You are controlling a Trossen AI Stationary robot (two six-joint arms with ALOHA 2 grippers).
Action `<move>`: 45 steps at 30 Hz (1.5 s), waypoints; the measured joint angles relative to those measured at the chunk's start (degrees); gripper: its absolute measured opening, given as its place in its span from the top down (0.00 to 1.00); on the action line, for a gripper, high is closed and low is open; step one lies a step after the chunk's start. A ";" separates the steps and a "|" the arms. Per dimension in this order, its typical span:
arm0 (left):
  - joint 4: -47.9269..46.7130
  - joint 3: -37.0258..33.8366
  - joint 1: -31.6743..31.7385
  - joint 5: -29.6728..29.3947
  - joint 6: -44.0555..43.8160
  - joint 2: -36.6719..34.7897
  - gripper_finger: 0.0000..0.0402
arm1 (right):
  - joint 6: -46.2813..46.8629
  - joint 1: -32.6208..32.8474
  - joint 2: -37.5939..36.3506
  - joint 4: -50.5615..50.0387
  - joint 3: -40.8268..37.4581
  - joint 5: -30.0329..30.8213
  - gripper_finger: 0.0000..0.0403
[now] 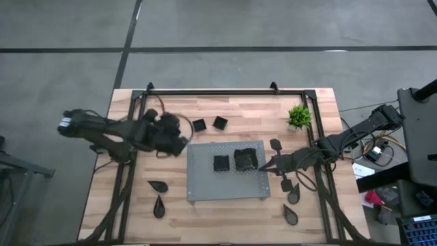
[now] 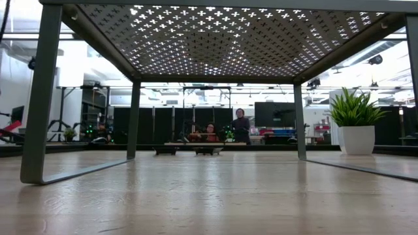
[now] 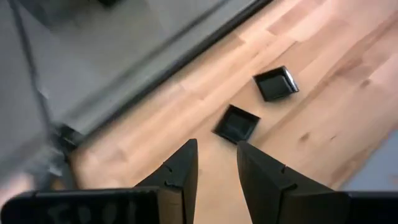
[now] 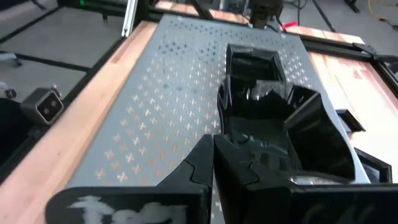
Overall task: Pick & Place Mini shaped plates
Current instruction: Stack the square plate on top of the square plate on the shelf
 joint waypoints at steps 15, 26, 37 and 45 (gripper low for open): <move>43.08 -26.46 32.33 35.77 13.58 -12.48 0.73 | 0.48 0.00 -0.02 4.70 0.68 -0.01 0.98; 55.77 -40.16 36.00 39.74 1.00 -10.74 0.73 | 1.97 0.04 0.00 4.59 0.38 -0.12 0.98; 74.41 -48.82 36.02 40.54 -10.28 -6.90 0.73 | 1.77 0.04 0.07 4.56 -1.18 -0.14 0.98; 78.83 -47.49 35.61 46.09 -11.96 0.09 0.73 | 1.63 0.04 0.07 4.83 -1.57 -0.11 0.98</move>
